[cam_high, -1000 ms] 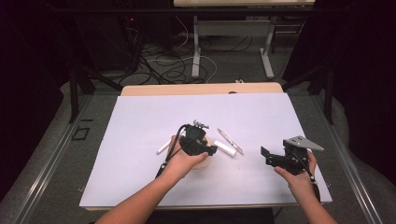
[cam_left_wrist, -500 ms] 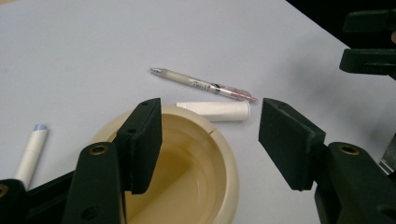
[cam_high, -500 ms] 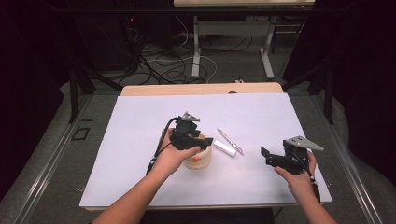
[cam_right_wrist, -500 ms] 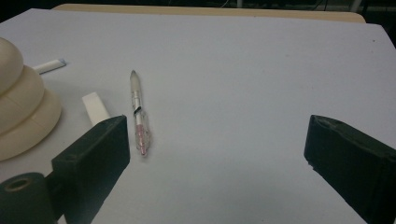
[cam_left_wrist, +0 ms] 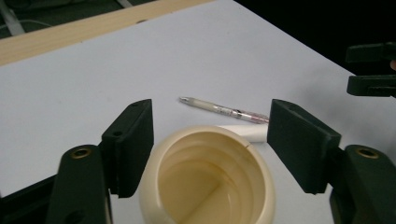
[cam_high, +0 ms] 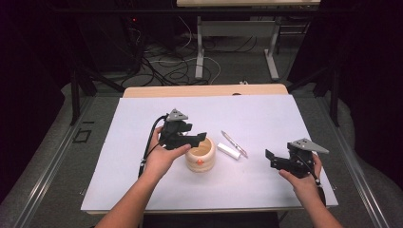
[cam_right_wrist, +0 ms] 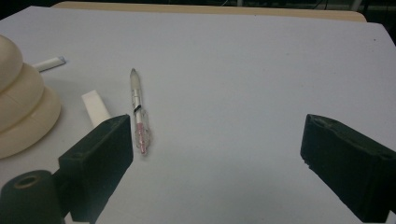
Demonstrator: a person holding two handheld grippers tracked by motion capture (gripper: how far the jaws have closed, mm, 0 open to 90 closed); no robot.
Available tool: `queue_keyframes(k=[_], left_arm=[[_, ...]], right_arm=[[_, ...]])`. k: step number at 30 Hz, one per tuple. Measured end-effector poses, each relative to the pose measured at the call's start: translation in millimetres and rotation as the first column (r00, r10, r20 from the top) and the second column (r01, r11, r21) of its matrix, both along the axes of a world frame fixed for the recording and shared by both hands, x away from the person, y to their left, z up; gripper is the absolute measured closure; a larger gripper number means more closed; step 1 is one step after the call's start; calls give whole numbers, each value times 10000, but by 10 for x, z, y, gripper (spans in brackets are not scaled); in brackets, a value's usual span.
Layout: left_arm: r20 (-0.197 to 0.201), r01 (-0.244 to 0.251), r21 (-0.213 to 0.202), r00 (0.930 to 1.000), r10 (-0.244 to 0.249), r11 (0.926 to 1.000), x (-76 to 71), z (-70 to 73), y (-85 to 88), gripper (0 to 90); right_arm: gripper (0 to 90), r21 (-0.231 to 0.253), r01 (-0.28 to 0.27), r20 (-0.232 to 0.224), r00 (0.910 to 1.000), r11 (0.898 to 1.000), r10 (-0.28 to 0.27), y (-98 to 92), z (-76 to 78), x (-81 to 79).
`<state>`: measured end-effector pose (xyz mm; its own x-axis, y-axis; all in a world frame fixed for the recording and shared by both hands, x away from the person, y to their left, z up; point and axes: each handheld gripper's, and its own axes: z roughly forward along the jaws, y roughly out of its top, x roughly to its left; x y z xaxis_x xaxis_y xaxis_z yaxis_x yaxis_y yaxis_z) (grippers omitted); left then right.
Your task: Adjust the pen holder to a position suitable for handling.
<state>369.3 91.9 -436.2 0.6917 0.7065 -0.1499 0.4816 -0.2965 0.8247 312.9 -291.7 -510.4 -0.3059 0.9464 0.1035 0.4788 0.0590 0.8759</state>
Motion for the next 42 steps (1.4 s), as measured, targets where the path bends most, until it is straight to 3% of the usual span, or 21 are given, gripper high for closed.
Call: queue_keyframes(k=[7, 16, 19, 22, 28, 33, 37, 42], left_arm=[[195, -428, -204, 9989, 432, 9989, -11, -99, 205, 267], [288, -627, -928, 9974, 656, 9937, -73, -240, 446, 93], [375, -507, -888, 9978, 542, 9948, -95, -282, 511, 12], [618, -502, -783, 9966, 551, 9957, -119, -323, 571, 5], [721, -958, -1114, 9919, 1042, 9891, -122, -408, 701, 5], [575, -1097, -1287, 9914, 1179, 9856, -103, -471, 755, 5], [979, -1108, -1023, 9878, 1208, 9886, -105, -464, 804, 5], [1012, -1407, -1092, 9832, 1518, 9840, -100, -464, 851, 5]], right_arm=[[122, -3, -85, 57, 9999, 10000, 85, 17, 7, 11], [140, -22, -98, -326, 9994, 9999, 98, 49, -22, 33], [142, -191, -163, -231, 9996, 9997, 159, 70, -28, 37], [142, -265, -260, -153, 9996, 9993, 256, 76, -27, 45], [150, -230, -492, 156, 9987, 9985, 495, 104, -7, 63], [190, -405, -835, 138, 9964, 9957, 841, 124, -15, 86], [233, -255, -1032, 4, 9947, 9943, 1032, 165, -6, 109], [289, -320, -1288, -220, 9915, 9912, 1281, 227, 57, 201]])
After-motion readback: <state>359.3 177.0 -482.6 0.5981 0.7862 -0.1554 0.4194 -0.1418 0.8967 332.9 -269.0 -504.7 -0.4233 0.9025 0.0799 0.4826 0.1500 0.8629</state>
